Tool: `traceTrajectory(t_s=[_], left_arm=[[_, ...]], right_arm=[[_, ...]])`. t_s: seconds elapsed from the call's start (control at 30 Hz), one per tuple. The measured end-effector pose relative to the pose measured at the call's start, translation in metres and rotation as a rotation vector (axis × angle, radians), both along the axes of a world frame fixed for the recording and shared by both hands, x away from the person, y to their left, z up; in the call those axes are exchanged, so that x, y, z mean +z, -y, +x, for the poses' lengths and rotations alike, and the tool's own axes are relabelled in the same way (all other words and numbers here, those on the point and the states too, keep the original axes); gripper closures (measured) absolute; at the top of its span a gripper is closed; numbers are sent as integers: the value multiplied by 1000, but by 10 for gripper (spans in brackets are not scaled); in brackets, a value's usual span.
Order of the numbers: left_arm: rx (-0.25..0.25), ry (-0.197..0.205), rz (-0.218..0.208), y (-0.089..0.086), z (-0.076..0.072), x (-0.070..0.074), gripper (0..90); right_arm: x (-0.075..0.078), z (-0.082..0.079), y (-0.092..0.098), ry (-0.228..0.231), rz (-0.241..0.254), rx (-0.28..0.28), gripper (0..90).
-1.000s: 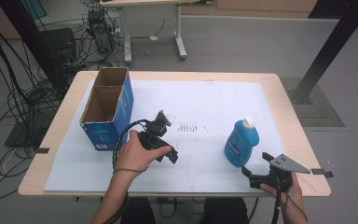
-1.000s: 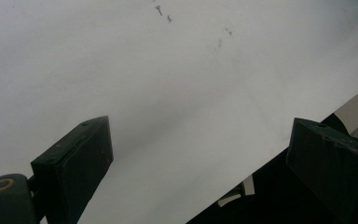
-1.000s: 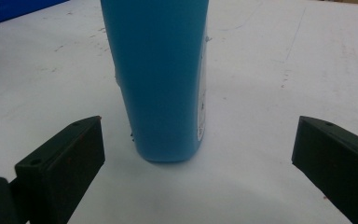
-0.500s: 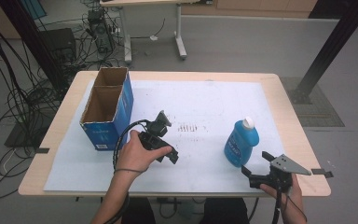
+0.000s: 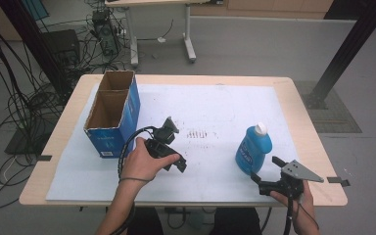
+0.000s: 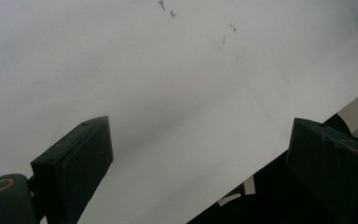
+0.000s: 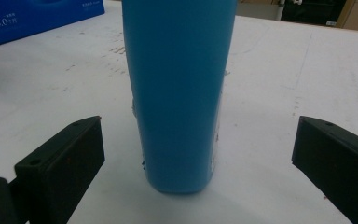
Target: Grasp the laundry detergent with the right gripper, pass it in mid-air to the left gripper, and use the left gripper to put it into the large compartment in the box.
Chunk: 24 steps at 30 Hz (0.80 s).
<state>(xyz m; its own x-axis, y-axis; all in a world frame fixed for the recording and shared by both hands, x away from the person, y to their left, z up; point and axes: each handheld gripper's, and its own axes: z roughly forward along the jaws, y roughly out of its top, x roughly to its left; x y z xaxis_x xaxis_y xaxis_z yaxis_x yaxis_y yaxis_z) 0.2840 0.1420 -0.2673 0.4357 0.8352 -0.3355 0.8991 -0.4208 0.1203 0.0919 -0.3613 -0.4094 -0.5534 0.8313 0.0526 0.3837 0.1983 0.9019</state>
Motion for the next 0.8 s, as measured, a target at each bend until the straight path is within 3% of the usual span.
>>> traceTrajectory(t_s=[0.8], left_arm=[[-3, -6, 1, -2, 0, -3, 73]], right_arm=[[-5, 9, -11, 31, 2, 6, 23]])
